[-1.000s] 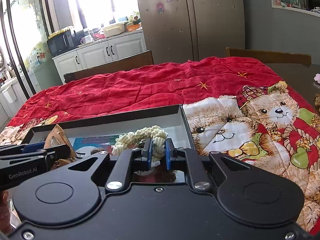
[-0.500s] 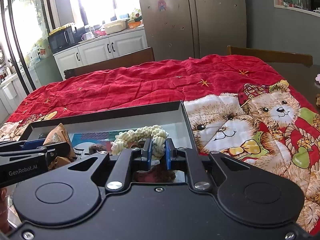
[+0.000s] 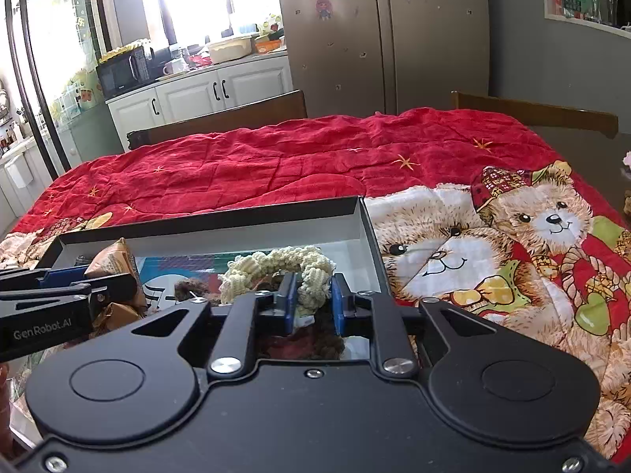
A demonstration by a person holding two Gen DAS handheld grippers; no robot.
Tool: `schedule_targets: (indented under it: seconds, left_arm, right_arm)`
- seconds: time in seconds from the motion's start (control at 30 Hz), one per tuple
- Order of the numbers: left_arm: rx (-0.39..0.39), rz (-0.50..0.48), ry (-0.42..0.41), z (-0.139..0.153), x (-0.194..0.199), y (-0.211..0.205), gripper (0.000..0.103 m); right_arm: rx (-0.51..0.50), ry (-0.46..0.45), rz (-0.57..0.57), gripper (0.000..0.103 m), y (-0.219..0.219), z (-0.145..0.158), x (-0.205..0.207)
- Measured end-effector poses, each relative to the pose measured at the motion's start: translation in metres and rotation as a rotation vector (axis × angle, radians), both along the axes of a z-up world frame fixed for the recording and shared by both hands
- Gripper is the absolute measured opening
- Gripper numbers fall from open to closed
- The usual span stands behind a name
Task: Organize objects
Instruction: 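Lower and release the pyramid with the left gripper while the right releases the cream ring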
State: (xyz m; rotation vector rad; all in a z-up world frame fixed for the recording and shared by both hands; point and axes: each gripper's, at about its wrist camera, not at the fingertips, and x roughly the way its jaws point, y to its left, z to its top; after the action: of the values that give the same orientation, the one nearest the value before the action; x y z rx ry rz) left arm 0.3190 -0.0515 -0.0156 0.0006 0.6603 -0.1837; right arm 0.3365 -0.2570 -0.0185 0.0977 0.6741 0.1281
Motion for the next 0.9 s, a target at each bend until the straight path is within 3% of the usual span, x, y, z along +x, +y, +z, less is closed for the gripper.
schedule_targets:
  seconds: [0.07,0.27,0.9]
  left_arm:
    - [-0.006,-0.001,-0.002,0.0,0.0,0.001,0.055]
    - [-0.014,0.005,-0.024,0.004,-0.003,0.002,0.062]
    - [-0.023,0.03,-0.119,0.04,-0.041,0.017,0.078]
  right_arm:
    - [0.0,-0.004,0.002,0.02,0.0,0.001,0.0]
    - [0.005,-0.027,0.013,0.032,0.002,0.005,-0.004]
    - [0.025,-0.082,0.081,0.034,0.012,0.031,-0.028]
